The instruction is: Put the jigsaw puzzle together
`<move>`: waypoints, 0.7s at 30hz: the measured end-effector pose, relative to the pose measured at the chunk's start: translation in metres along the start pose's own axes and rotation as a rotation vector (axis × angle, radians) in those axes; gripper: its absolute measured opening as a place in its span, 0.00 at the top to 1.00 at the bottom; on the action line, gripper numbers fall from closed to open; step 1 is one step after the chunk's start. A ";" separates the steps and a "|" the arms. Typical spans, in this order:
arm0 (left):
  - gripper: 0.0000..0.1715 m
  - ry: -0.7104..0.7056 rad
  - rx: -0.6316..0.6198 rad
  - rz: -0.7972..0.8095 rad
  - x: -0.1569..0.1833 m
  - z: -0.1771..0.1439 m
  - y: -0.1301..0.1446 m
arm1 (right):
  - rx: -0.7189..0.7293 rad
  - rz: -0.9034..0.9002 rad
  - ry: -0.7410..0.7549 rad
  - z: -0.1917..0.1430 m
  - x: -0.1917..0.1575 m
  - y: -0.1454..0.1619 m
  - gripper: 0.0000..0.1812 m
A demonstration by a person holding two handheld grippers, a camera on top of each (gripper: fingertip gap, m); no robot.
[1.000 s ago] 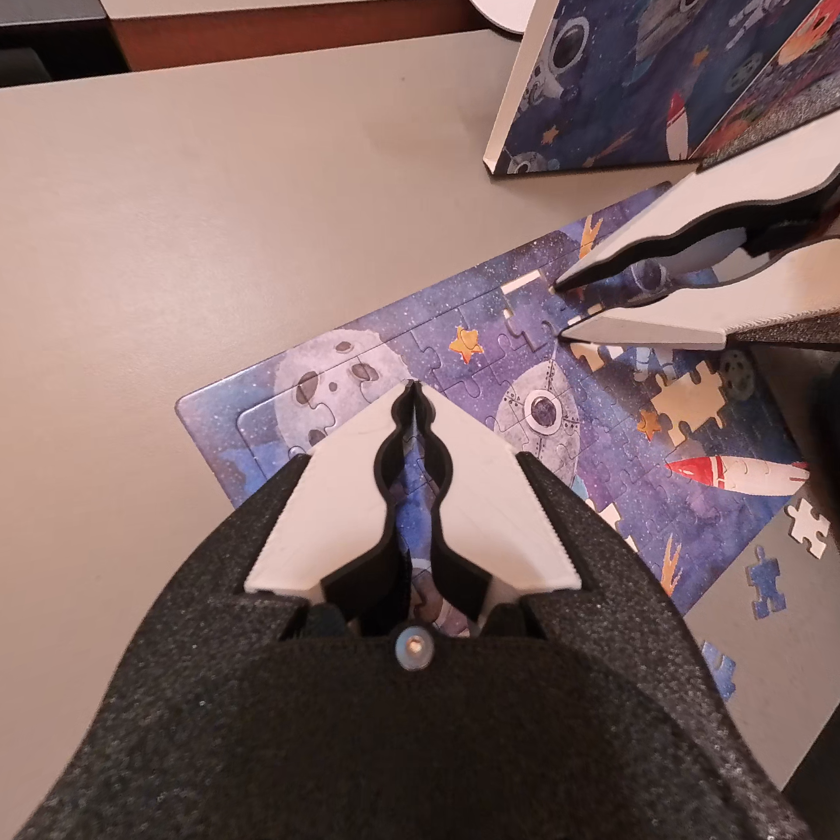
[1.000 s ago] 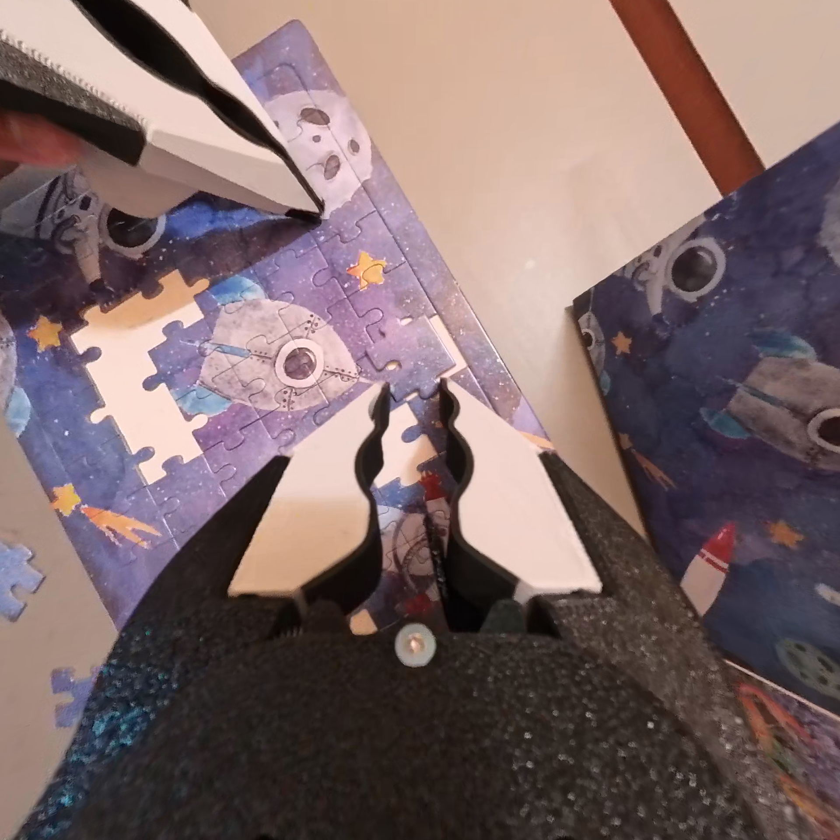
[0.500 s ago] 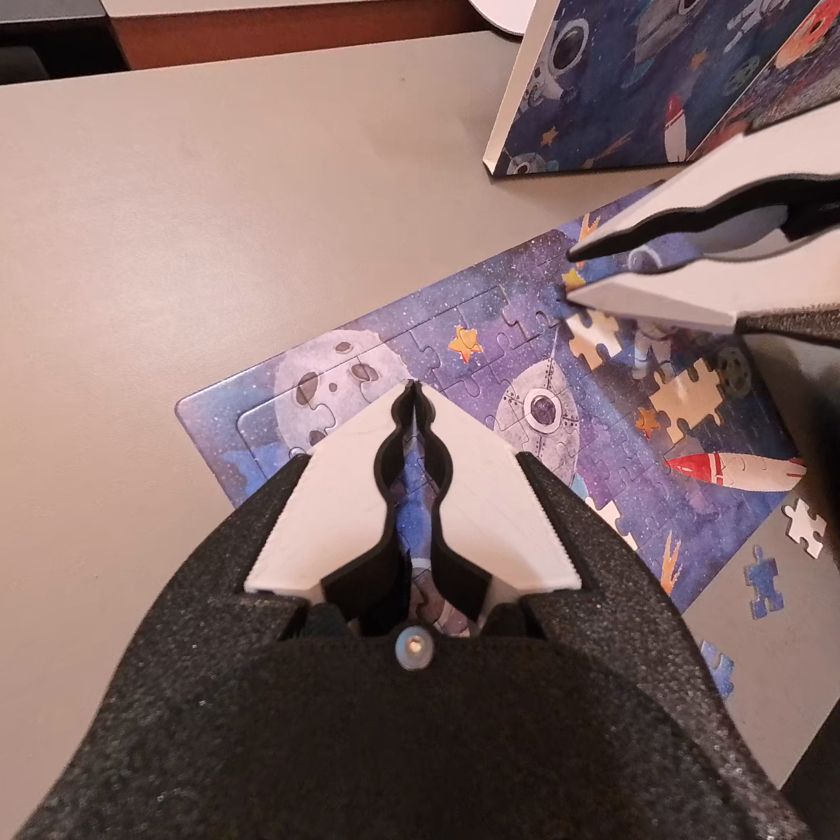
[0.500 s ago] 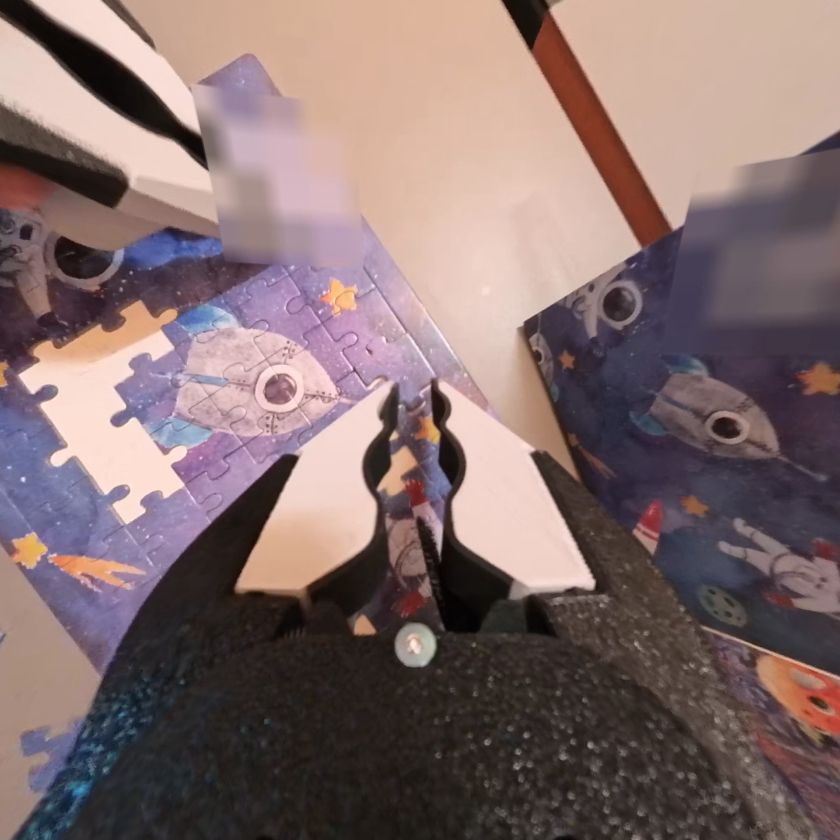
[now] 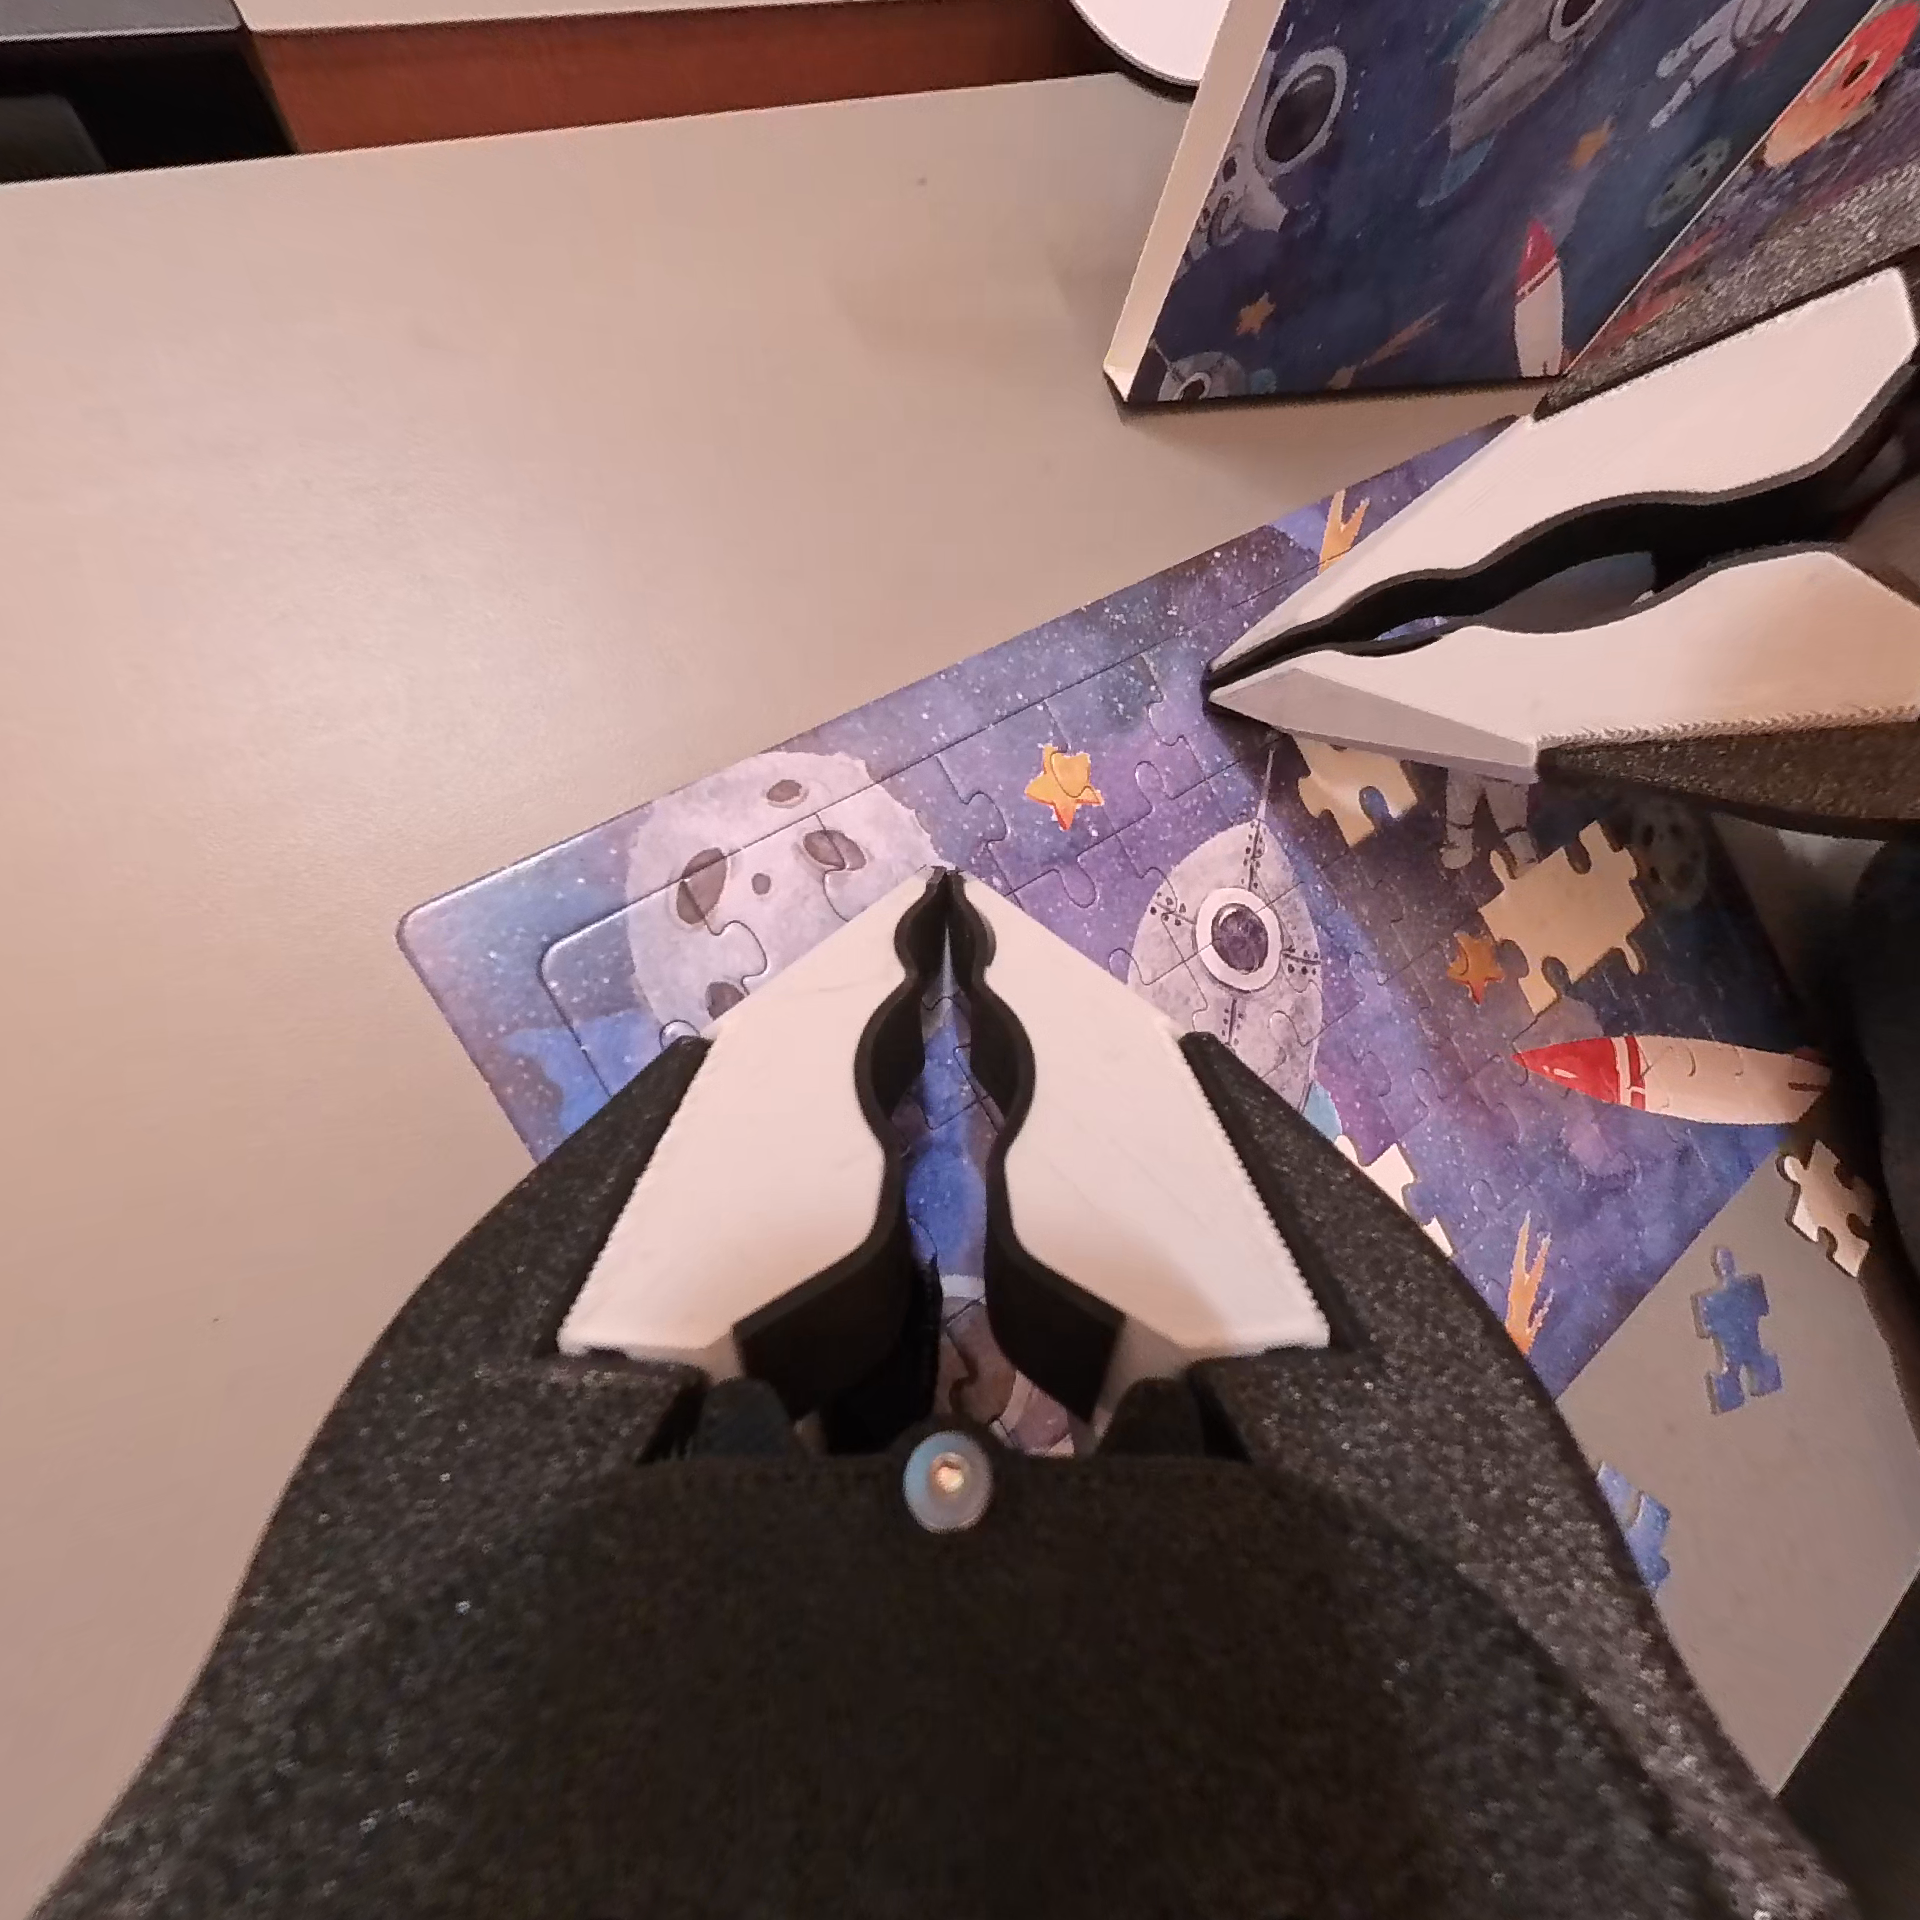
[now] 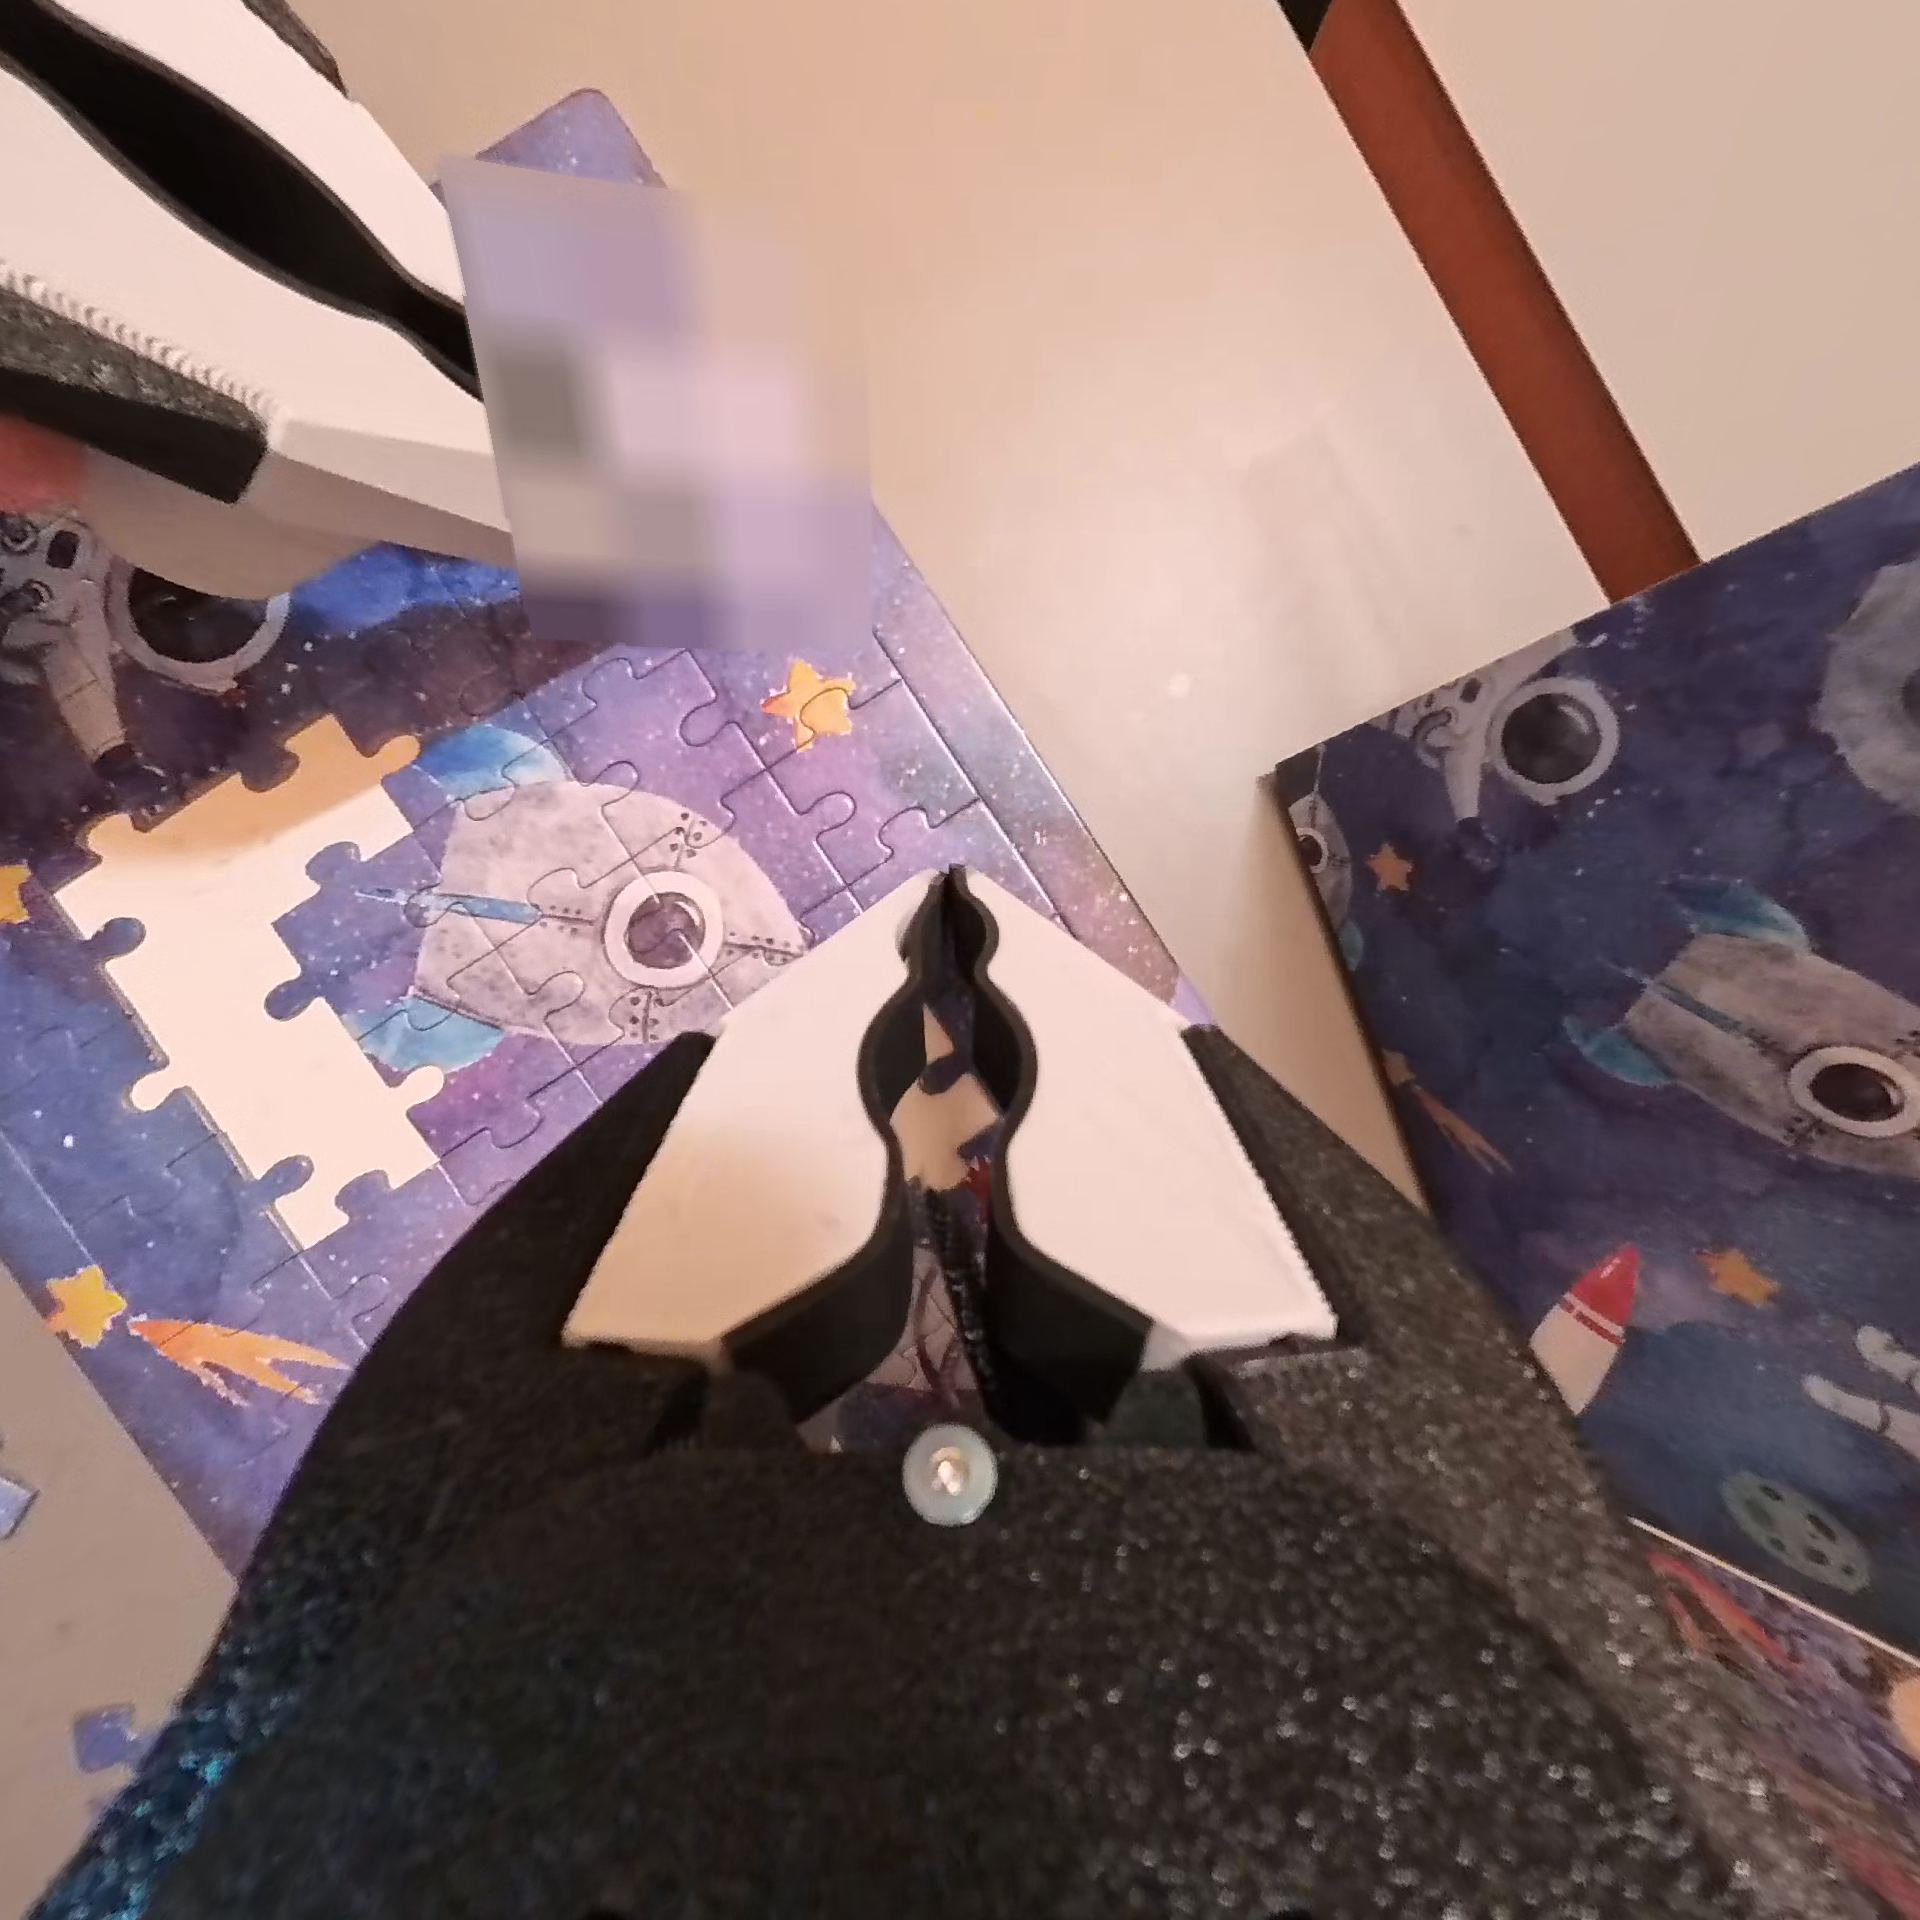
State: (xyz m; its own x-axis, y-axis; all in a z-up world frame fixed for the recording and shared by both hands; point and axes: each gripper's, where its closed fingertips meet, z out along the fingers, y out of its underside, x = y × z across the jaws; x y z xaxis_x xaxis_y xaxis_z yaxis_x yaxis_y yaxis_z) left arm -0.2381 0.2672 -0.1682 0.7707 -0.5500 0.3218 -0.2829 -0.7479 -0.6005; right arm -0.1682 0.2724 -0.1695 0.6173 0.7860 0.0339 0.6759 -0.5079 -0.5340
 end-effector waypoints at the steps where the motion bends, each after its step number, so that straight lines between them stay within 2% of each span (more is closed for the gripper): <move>1: 1.00 0.000 0.000 0.001 0.000 0.000 0.000 | -0.001 0.006 -0.006 0.000 -0.001 0.000 1.00; 5: 1.00 0.001 0.001 0.000 0.000 0.000 0.000 | 0.056 0.072 -0.003 -0.013 0.009 -0.009 1.00; 9: 1.00 0.004 0.001 -0.003 0.000 0.000 0.000 | -0.032 0.044 0.019 -0.006 0.008 0.013 1.00; 11: 1.00 0.004 0.000 -0.003 0.000 0.000 0.000 | -0.014 0.017 0.041 -0.006 0.009 0.012 1.00; 15: 1.00 0.002 0.002 -0.001 0.000 0.000 0.000 | -0.067 -0.012 0.055 -0.007 0.009 0.012 1.00; 21: 1.00 0.003 0.003 0.000 0.000 -0.001 0.000 | 0.017 -0.009 0.060 -0.006 0.005 -0.014 1.00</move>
State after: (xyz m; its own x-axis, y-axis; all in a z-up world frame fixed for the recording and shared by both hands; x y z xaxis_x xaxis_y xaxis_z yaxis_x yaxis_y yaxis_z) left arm -0.2384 0.2670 -0.1677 0.7692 -0.5509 0.3238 -0.2813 -0.7469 -0.6024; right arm -0.1726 0.2810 -0.1572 0.6345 0.7677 0.0894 0.6750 -0.4940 -0.5481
